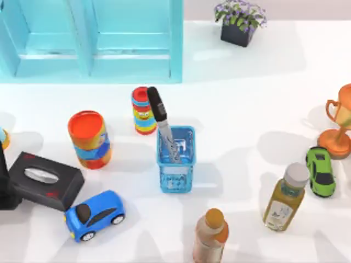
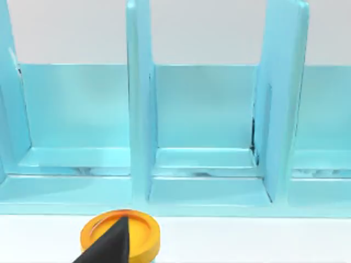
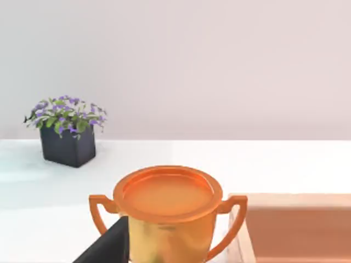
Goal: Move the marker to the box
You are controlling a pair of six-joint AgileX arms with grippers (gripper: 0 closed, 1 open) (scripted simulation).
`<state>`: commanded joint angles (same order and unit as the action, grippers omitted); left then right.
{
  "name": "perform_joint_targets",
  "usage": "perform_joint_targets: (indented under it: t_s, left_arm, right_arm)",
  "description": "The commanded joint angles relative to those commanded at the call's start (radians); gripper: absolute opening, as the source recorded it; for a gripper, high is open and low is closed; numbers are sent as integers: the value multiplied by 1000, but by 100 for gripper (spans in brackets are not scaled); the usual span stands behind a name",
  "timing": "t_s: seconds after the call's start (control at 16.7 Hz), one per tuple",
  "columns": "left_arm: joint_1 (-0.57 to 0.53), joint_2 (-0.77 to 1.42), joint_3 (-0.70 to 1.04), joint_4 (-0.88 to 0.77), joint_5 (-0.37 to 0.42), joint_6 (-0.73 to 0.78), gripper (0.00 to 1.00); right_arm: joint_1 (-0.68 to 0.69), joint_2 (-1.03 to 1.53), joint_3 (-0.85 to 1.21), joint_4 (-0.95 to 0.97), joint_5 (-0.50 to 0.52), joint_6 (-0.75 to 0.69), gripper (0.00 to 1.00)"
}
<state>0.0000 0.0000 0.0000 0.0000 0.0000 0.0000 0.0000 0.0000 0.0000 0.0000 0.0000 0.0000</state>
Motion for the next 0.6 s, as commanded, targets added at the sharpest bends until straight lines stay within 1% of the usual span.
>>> perform_joint_targets:
  t_s: [0.18,0.3,0.42,0.6]
  left_arm:
    - [0,0,0,0,0,0,100]
    - [0,0,0,0,0,0,100]
    - [0,0,0,0,0,0,100]
    - [0,0,0,0,0,0,100]
  right_arm:
    - [8,11,7,2,-4,1,100]
    - [41,65,38,13,-20,4,100]
    - [89,160,90,30,-39,10,100]
    - [176,379,194,66,-71,26,100]
